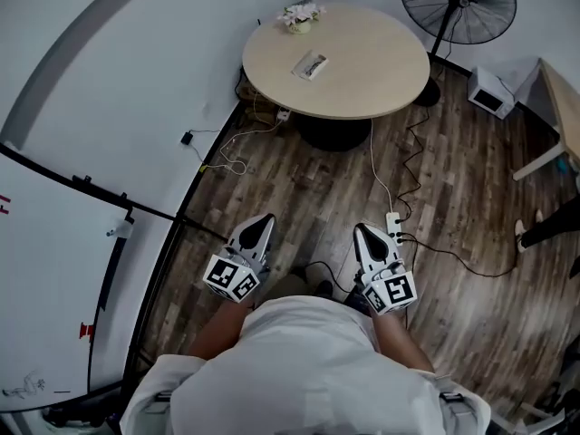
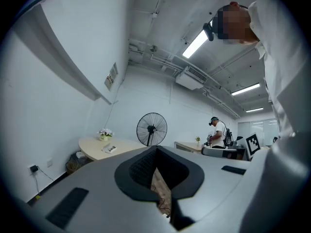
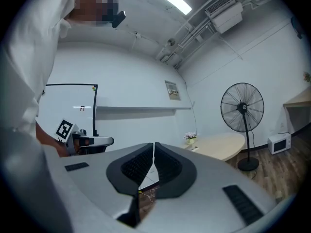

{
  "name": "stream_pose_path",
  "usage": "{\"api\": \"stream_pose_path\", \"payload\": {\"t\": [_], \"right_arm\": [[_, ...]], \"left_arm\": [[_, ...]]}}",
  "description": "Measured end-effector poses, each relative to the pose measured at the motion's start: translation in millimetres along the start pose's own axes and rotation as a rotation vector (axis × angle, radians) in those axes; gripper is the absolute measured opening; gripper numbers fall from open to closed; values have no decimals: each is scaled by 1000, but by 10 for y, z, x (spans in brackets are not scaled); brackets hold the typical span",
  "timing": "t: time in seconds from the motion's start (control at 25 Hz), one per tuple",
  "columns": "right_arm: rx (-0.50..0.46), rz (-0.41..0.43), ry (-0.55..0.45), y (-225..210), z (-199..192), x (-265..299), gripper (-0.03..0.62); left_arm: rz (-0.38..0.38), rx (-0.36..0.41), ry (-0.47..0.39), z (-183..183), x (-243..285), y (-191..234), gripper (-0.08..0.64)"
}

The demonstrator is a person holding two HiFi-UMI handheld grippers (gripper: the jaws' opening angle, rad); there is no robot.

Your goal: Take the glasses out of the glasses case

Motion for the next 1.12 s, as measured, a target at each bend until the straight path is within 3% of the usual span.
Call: {"api": "stream_pose_path", "payload": {"t": [0.28,0.52,0.76,0.96,1.12], "right_arm": [[1,-55,11,-315,-41,251,26],[-12,-75,39,-733,11,743,26],[-74,-71,36,-1138,246,1553,26],[-96,-91,28,-1410,393,2179,26],[-103,-115,14,-1621,457,2559,26]], "left_arm": [[-23,-15,11,-8,248,191,12],[-24,-24,9,-103,835,572,11],[-18,-30,-45,103,1541,1170,11],[-14,-60,-36,213,2061,1706,11],[-19,-36,-23,243,2419,2048,11]]}}
Point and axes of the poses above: the fingertips, and each gripper's own axes: x forward along the fingers, y to its left, z out of its top, the point moved 6 cm from there along -x, backward along the fingers, and after that the axes turned 2 degrees about z, right-handed, at the moved point
